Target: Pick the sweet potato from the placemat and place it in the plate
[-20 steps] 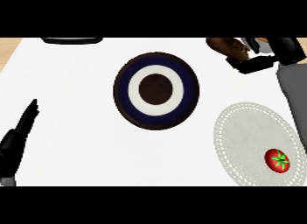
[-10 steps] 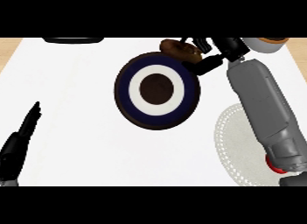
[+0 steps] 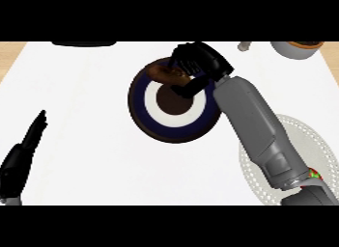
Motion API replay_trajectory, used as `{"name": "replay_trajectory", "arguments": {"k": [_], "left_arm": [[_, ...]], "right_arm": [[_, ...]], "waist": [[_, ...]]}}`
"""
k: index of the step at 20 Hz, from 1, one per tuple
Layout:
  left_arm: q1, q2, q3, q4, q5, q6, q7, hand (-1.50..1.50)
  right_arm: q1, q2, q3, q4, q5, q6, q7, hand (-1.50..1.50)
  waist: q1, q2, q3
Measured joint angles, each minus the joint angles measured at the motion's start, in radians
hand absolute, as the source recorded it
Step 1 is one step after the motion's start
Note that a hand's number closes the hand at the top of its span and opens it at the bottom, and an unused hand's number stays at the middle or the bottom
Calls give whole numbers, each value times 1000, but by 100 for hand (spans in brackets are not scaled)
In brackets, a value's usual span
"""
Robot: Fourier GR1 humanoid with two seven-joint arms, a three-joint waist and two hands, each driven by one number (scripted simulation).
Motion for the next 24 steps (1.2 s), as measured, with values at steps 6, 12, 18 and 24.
{"name": "replay_trajectory", "arguments": {"k": [6, 12, 18, 24], "left_arm": [[-36, 7, 12, 49, 2, -11, -26, 0], [-20, 3, 11, 25, -3, -15, -18, 0], [-11, -9, 9, 21, -15, 0, -22, 0], [-16, -10, 11, 23, -15, -4, -21, 0]], "right_arm": [[-38, 27, 38, 147, -106, -95, 65, -150], [-50, 31, 7, 202, -227, -146, -6, -150], [-55, 1, -131, 207, -352, -179, -38, -150], [-23, -104, -267, 256, -476, -79, -101, -150]], "waist": [[15, 4, 0], [14, 5, 0], [3, 4, 1], [6, 10, 1]]}}
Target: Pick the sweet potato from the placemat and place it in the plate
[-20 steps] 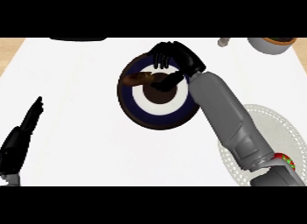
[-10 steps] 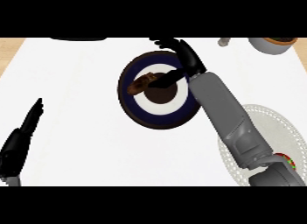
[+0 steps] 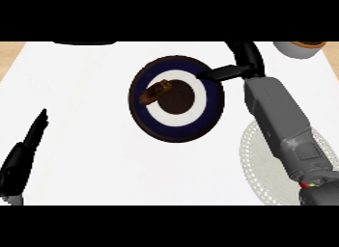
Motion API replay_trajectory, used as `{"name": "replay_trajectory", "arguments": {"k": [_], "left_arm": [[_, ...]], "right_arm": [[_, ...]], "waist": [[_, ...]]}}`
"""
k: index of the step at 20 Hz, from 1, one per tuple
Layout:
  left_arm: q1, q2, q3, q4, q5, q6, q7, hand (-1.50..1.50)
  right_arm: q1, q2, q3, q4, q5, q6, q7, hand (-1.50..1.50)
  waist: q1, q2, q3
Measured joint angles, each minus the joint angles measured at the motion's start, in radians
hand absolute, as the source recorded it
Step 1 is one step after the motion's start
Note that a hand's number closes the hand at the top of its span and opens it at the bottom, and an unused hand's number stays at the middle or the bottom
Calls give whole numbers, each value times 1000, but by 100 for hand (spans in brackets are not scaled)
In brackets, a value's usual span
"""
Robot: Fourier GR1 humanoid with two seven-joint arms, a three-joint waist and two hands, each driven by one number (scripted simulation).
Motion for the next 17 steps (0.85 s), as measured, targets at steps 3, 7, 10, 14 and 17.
{"name": "replay_trajectory", "arguments": {"k": [3, 7, 10, 14, 17], "left_arm": [[-14, 2, 3, 10, 0, -2, 5, 0], [-11, -7, -6, 8, -4, -2, -5, 0], [-19, 0, -3, 0, 0, -12, 1, 0], [-38, -9, -15, -3, -6, -10, 8, 0], [-51, -3, -10, 15, -2, -17, -1, 0]], "right_arm": [[21, -71, -54, 27, -52, 97, -43, -150], [54, -157, -97, 67, -85, 201, -125, -150], [93, -210, -100, 89, -78, 256, -205, -150], [115, -268, -103, 122, -66, 304, -266, -150], [119, -301, -104, 143, -60, 334, -289, -150]], "waist": [[3, 3, 0], [15, 8, 1], [24, 13, 2], [35, 19, 3], [40, 21, 3]]}}
